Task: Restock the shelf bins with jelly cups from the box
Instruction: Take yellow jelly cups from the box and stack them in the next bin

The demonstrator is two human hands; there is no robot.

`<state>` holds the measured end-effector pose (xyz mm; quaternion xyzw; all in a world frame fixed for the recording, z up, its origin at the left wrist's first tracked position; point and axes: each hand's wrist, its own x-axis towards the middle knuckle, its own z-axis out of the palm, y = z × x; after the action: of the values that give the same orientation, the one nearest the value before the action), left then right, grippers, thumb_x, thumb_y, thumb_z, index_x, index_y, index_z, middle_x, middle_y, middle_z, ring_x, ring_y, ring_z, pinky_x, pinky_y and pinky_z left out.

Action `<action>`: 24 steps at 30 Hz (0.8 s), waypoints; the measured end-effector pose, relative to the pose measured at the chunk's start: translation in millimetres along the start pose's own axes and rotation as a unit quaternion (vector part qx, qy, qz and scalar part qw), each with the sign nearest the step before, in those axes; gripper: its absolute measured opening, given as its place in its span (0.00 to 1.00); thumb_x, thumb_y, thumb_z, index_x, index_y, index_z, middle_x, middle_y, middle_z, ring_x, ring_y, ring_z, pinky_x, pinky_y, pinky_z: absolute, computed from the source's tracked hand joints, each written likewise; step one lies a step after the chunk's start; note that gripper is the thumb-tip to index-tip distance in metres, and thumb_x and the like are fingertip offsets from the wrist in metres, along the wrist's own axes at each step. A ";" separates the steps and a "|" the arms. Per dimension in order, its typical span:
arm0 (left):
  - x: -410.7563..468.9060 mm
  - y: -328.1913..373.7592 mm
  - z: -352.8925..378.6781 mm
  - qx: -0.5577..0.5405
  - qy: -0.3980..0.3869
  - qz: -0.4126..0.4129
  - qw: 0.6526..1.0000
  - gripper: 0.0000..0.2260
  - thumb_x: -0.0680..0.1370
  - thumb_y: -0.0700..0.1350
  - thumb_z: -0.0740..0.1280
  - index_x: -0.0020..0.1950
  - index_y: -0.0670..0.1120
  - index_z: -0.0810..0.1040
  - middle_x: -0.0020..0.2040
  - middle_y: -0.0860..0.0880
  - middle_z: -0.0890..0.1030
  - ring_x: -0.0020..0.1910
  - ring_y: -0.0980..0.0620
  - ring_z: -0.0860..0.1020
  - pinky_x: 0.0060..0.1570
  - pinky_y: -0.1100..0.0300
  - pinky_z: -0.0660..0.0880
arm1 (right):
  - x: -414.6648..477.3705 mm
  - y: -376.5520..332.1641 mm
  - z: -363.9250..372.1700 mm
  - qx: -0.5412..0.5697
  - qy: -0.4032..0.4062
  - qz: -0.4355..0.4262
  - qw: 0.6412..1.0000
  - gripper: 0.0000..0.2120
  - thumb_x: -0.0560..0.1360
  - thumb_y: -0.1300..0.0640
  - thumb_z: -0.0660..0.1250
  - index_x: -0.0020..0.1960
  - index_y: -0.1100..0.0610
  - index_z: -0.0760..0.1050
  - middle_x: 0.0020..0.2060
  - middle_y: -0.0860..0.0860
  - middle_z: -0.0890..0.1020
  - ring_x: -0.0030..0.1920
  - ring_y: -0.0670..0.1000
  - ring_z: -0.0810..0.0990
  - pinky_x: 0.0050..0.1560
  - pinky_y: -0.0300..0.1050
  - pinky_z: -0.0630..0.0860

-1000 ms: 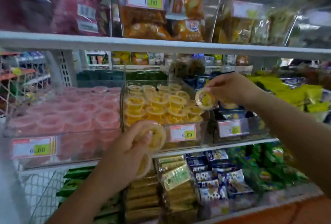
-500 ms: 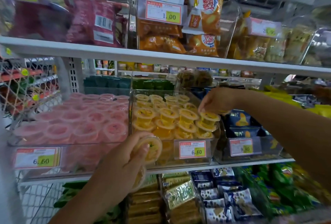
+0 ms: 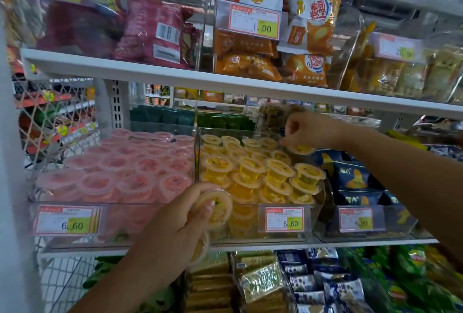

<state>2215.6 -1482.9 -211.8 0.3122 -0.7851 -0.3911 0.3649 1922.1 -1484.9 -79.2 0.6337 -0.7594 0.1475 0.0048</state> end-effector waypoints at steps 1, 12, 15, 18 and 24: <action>0.5 -1.1 -1.6 0.000 0.003 0.000 1.000 0.09 0.77 0.59 0.56 0.55 0.68 0.73 0.50 0.71 0.77 0.50 0.74 0.74 0.40 0.78 0.68 | 5.5 -5.2 1.7 0.000 -0.006 -0.011 1.000 0.09 0.74 0.49 0.71 0.45 0.53 0.76 0.40 0.50 0.79 0.42 0.48 0.77 0.39 0.40 0.72; 10.1 -21.0 -20.5 0.032 0.059 0.027 0.997 0.12 0.79 0.56 0.58 0.61 0.65 0.75 0.54 0.67 0.79 0.53 0.68 0.76 0.43 0.78 0.68 | 78.3 -68.9 47.4 0.125 -0.036 -0.052 0.990 0.14 0.75 0.44 0.68 0.41 0.56 0.77 0.39 0.54 0.80 0.44 0.55 0.81 0.50 0.49 0.79; 7.6 -17.5 -23.9 0.030 0.060 0.028 0.997 0.14 0.78 0.58 0.57 0.61 0.65 0.74 0.54 0.67 0.78 0.52 0.68 0.76 0.43 0.77 0.68 | 87.2 -82.7 65.8 0.156 -0.090 -0.047 0.982 0.14 0.76 0.47 0.68 0.39 0.56 0.77 0.34 0.53 0.81 0.37 0.51 0.82 0.44 0.46 0.82; 6.3 -13.0 -28.0 0.018 0.050 0.029 0.998 0.12 0.78 0.56 0.58 0.60 0.64 0.75 0.54 0.66 0.79 0.52 0.68 0.76 0.43 0.77 0.68 | 88.9 -90.2 74.7 0.186 -0.125 -0.047 0.973 0.07 0.77 0.56 0.68 0.49 0.59 0.80 0.40 0.53 0.83 0.37 0.47 0.82 0.39 0.39 0.80; 2.7 -5.8 -35.1 -0.001 0.044 0.027 0.999 0.12 0.76 0.57 0.58 0.57 0.64 0.75 0.52 0.69 0.78 0.50 0.70 0.76 0.42 0.78 0.69 | 77.9 -99.1 62.4 0.118 -0.168 -0.074 0.976 0.13 0.80 0.65 0.60 0.61 0.54 0.76 0.42 0.53 0.79 0.39 0.47 0.82 0.48 0.45 0.82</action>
<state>2244.0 -1501.5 -200.8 0.3075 -0.7760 -0.3682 0.4095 2013.5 -1589.4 -102.2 0.6997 -0.6779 0.1270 -0.1865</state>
